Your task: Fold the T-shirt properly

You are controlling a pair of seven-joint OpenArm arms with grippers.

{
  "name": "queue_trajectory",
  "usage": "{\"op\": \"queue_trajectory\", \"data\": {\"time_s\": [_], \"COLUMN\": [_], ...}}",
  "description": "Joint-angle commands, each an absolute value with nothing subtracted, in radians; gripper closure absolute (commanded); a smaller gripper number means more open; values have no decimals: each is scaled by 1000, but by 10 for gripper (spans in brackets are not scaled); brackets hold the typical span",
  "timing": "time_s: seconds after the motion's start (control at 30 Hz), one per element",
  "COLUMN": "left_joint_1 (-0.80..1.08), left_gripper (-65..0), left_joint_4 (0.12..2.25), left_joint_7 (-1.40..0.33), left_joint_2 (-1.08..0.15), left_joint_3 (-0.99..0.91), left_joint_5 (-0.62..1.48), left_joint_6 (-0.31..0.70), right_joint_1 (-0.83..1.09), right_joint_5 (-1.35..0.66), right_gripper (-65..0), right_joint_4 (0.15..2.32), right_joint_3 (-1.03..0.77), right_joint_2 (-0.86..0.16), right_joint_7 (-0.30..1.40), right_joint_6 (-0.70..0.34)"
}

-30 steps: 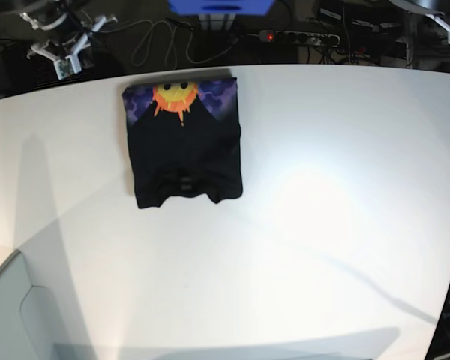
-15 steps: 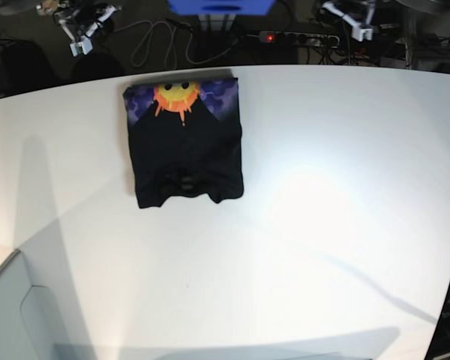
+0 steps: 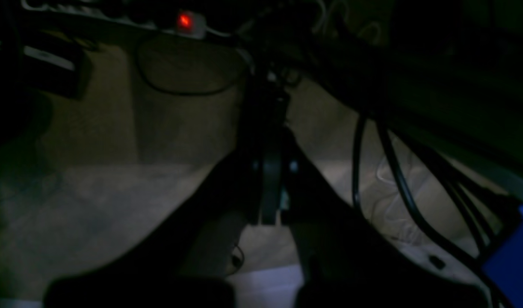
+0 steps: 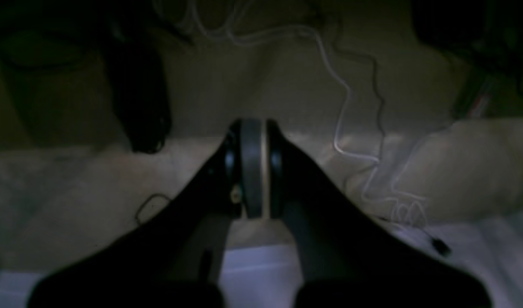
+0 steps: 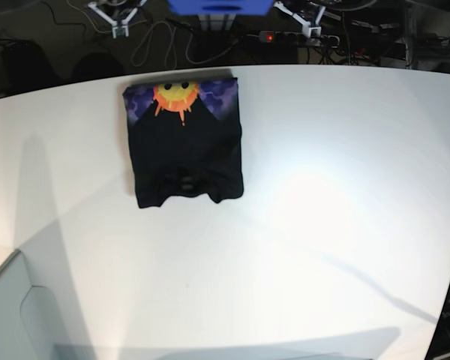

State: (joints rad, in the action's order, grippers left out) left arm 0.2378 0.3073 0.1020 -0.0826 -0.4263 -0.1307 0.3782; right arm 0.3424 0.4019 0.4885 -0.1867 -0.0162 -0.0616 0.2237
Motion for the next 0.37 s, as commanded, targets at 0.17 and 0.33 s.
{"op": "queue_trajectory", "data": {"time_s": [0.17, 0.33], "left_joint_1": [222, 194], "left_gripper": [0, 0], "left_joint_4": [298, 286], "left_joint_7": [104, 102], "left_joint_2": [-77, -76], "left_joint_3": [-401, -401], "left_joint_5": [-134, -139], "left_joint_6": [298, 272], "right_joint_1": [245, 237], "right_joint_5": [406, 407], "right_gripper": [0, 0], "right_joint_4": [226, 222], "right_joint_3": [-97, -61], "right_joint_2": [13, 31], "right_joint_7": [-239, -262], "right_joint_6": [492, 564]}}
